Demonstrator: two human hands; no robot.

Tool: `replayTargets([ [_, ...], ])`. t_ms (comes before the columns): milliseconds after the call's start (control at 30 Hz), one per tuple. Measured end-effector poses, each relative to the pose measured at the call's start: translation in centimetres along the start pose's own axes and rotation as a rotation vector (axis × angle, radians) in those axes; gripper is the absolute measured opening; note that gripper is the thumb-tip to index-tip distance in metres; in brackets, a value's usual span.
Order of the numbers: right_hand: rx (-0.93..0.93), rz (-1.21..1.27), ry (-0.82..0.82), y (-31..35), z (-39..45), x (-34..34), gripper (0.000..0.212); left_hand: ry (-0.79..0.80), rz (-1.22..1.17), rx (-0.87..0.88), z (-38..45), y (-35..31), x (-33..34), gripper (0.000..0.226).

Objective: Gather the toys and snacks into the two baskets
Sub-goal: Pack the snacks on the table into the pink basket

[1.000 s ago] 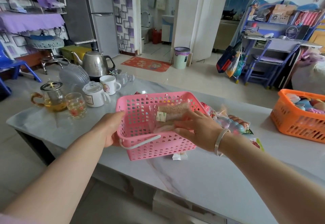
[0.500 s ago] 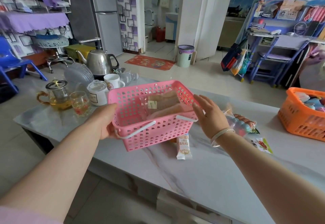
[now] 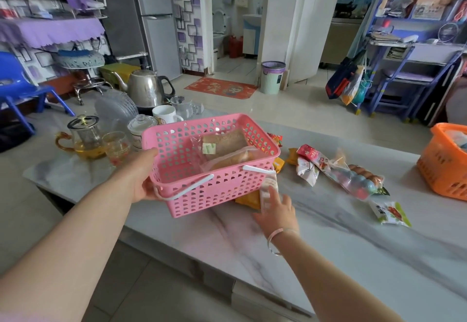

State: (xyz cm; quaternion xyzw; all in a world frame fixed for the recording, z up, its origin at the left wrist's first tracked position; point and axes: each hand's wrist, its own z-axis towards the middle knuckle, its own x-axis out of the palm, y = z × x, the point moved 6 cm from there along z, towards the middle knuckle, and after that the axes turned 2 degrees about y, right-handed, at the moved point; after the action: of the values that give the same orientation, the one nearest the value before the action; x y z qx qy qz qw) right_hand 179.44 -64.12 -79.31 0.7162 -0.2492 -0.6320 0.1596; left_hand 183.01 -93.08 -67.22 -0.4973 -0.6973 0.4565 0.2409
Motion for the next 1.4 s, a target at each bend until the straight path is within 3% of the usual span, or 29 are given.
replayTargets([
  [100,-0.020,-0.058,-0.072,0.0,0.4,0.5,0.058,0.002,0.010,0.005,0.3,-0.1,-0.3,0.031],
  [467,0.034,0.254,-0.340,-1.3,1.1,-7.9,0.041,0.035,0.019,0.011,-1.1,0.2,0.7,0.031],
  [667,-0.156,0.394,-0.601,-0.4,-1.4,-15.7,0.041,0.073,0.090,0.025,-3.5,0.4,1.3,0.033],
  [733,-0.351,0.409,-0.647,1.4,-2.7,-17.7,0.038,0.114,0.121,0.022,-4.3,0.6,1.8,0.034],
  [800,-0.605,0.329,-0.586,4.1,-4.6,-18.5,0.039,0.159,0.143,0.008,-5.2,1.0,2.5,0.033],
  [867,-0.768,0.156,-0.421,6.4,-6.4,-17.8,0.046,0.198,0.168,-0.002,-5.9,1.5,3.3,0.032],
  [1167,-0.822,-0.513,0.270,5.3,-8.4,-11.3,0.042,0.282,0.258,-0.006,-7.2,3.5,5.0,0.041],
  [1267,-1.094,-0.730,0.255,5.5,-10.0,-10.5,0.034,0.287,0.269,-0.008,-7.1,4.0,5.2,0.042],
  [1333,-1.061,-0.804,0.284,4.4,-8.8,-9.8,0.035,0.290,0.272,-0.013,-7.0,4.2,5.3,0.042],
  [1400,-0.885,-0.706,0.265,4.9,-8.3,-10.2,0.034,0.296,0.268,-0.014,-7.0,4.2,5.2,0.043],
])
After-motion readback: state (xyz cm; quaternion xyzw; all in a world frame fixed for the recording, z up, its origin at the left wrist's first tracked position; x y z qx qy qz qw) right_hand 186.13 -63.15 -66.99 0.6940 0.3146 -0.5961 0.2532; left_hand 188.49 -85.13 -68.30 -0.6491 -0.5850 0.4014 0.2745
